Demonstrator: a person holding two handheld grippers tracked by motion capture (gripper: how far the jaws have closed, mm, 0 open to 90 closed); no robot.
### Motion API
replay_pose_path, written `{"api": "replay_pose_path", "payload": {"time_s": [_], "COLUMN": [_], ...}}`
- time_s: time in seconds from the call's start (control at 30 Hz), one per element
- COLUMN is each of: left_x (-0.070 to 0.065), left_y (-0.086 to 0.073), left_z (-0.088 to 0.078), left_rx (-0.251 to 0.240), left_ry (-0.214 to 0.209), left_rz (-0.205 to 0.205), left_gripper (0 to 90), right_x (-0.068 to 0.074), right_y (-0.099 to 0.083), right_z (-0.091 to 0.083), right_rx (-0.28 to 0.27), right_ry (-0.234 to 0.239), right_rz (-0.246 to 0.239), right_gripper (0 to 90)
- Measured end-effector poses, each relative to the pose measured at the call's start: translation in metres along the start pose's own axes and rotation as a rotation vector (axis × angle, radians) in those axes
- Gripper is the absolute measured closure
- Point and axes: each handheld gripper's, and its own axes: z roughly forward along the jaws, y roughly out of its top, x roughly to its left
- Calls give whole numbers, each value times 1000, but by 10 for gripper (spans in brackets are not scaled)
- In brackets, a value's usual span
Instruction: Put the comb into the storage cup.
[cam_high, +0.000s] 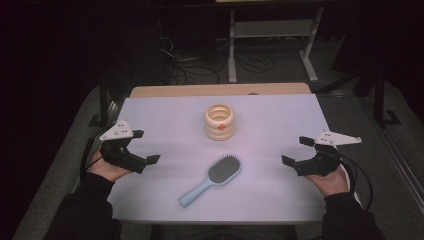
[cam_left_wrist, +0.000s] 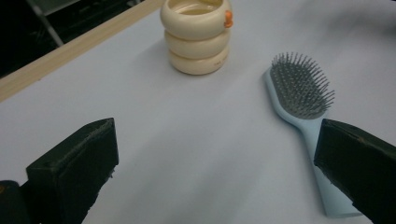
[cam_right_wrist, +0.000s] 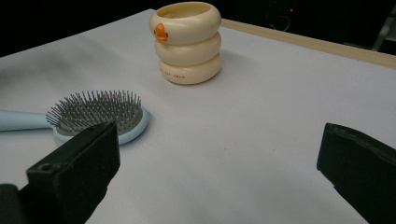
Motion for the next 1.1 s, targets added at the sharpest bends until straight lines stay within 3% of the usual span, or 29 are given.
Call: {"api": "replay_pose_path", "payload": {"time_s": [0.67, 1.1], "left_x": [-14, -26], "left_y": [9, 16], "left_z": [34, 46], "left_rx": [94, 113], "left_ry": [-80, -119], "left_rz": [47, 70], "left_gripper": [0, 0], "right_x": [1, 1], "right_y": [-1, -1], "right_z": [1, 2], "right_rx": [9, 19], "right_ry": [4, 8], "right_rz": [-3, -5], "right_gripper": [0, 0]}}
